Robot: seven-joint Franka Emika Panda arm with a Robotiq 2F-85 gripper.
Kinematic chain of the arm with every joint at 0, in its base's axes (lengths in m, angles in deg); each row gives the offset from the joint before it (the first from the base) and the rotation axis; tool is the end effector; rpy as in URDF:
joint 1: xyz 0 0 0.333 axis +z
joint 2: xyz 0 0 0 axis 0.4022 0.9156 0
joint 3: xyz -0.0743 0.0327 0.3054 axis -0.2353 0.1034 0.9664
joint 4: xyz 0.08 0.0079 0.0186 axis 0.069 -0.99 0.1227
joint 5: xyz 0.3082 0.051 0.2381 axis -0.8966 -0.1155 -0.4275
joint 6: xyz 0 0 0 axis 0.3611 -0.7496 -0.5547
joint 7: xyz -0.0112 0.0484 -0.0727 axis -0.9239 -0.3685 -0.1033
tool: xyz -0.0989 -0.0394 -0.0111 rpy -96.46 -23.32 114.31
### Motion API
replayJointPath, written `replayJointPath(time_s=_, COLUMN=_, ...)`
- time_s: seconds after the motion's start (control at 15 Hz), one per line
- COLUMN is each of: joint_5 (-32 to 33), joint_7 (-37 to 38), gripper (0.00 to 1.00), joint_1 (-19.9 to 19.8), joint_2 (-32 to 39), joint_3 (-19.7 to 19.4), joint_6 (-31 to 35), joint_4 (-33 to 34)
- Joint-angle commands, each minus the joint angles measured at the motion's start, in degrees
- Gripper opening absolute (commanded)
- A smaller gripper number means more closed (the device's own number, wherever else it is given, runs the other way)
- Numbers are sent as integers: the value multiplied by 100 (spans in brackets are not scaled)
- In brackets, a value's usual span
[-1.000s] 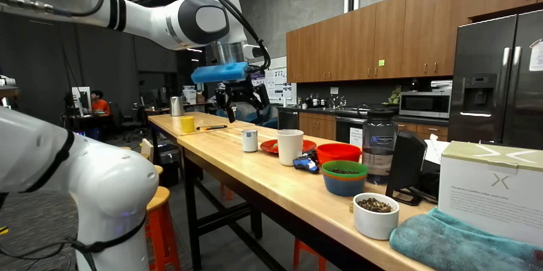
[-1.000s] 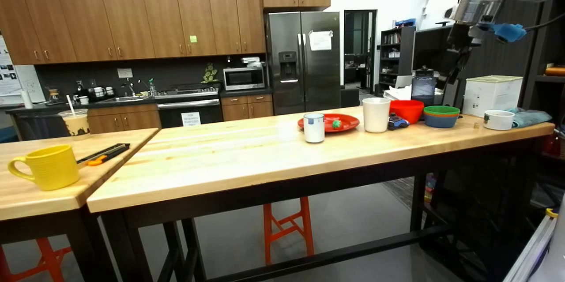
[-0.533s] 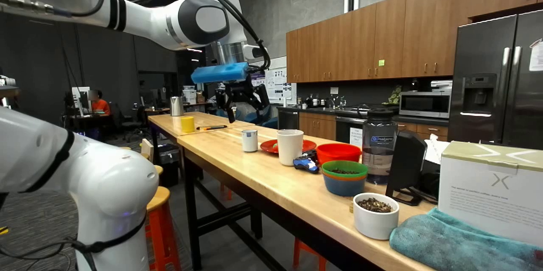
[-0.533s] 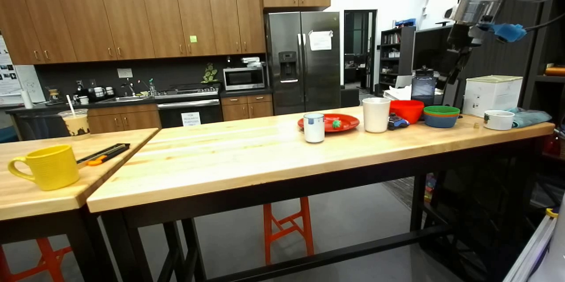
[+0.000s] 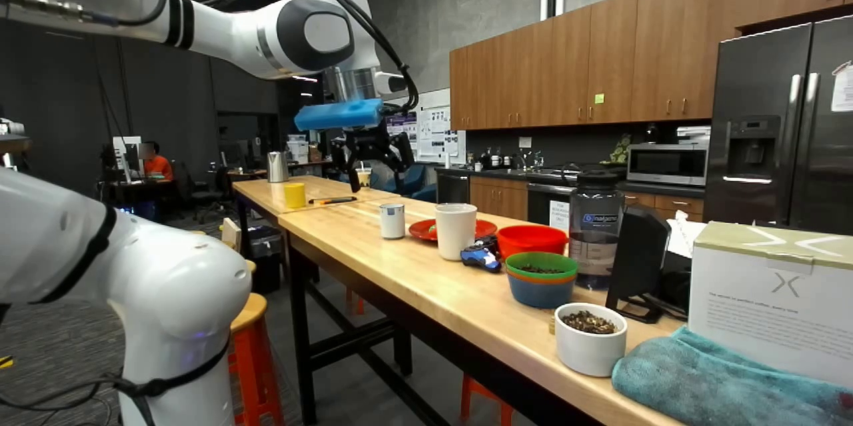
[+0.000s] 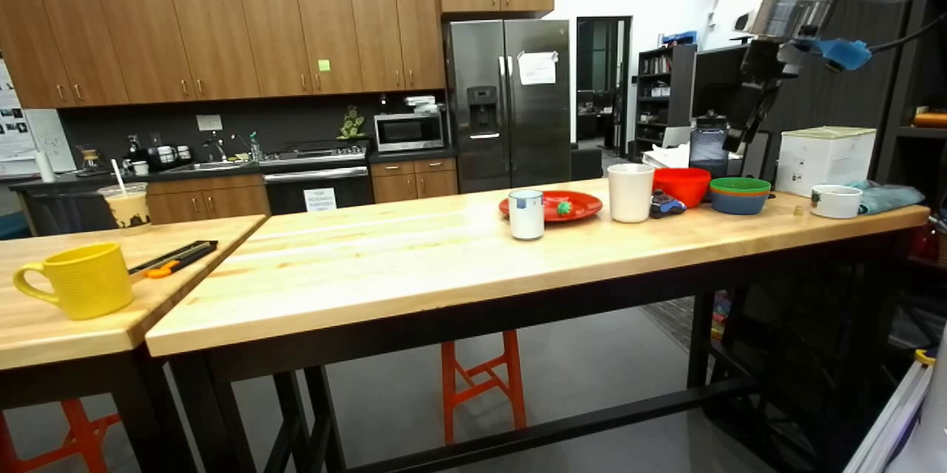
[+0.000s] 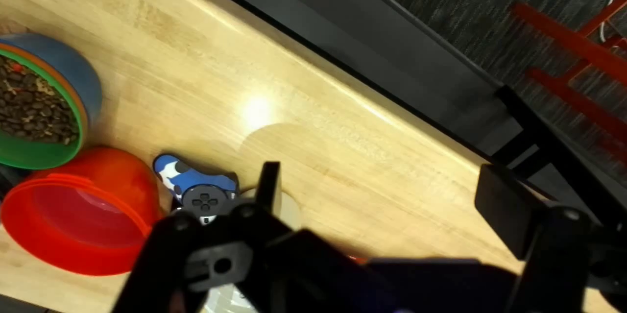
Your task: Lift the small ball from the red plate, put it on the table and then back on the plate.
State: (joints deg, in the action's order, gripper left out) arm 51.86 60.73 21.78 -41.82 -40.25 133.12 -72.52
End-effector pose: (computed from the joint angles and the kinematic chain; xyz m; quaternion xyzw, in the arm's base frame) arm 0.2760 -0.0865 0.5490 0.9865 0.0892 0.1374 0.0008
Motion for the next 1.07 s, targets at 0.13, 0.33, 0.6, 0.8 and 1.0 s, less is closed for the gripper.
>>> replayJointPath(time_s=0.13, joint_5=-294, joint_7=182, gripper=100, joint_1=356, joint_2=105, joint_3=299, joint_6=101, joint_4=-314)
replayJointPath(time_s=0.33, joint_5=-547, joint_7=340, gripper=100, joint_1=612, joint_2=288, joint_3=540, joint_6=340, joint_4=-565)
replayJointPath(time_s=0.6, joint_5=-938, joint_7=556, gripper=100, joint_1=1001, joint_2=925, joint_3=894, joint_6=1090, joint_4=-649)
replayJointPath(time_s=0.8, joint_5=-1136, joint_7=613, gripper=100, joint_1=1201, joint_2=1595, joint_3=1056, joint_6=1799, joint_4=-523)
replayJointPath(time_s=1.0, joint_5=-1246, joint_7=604, gripper=100, joint_1=1290, joint_2=2422, joint_3=1091, joint_6=2526, joint_4=-256)
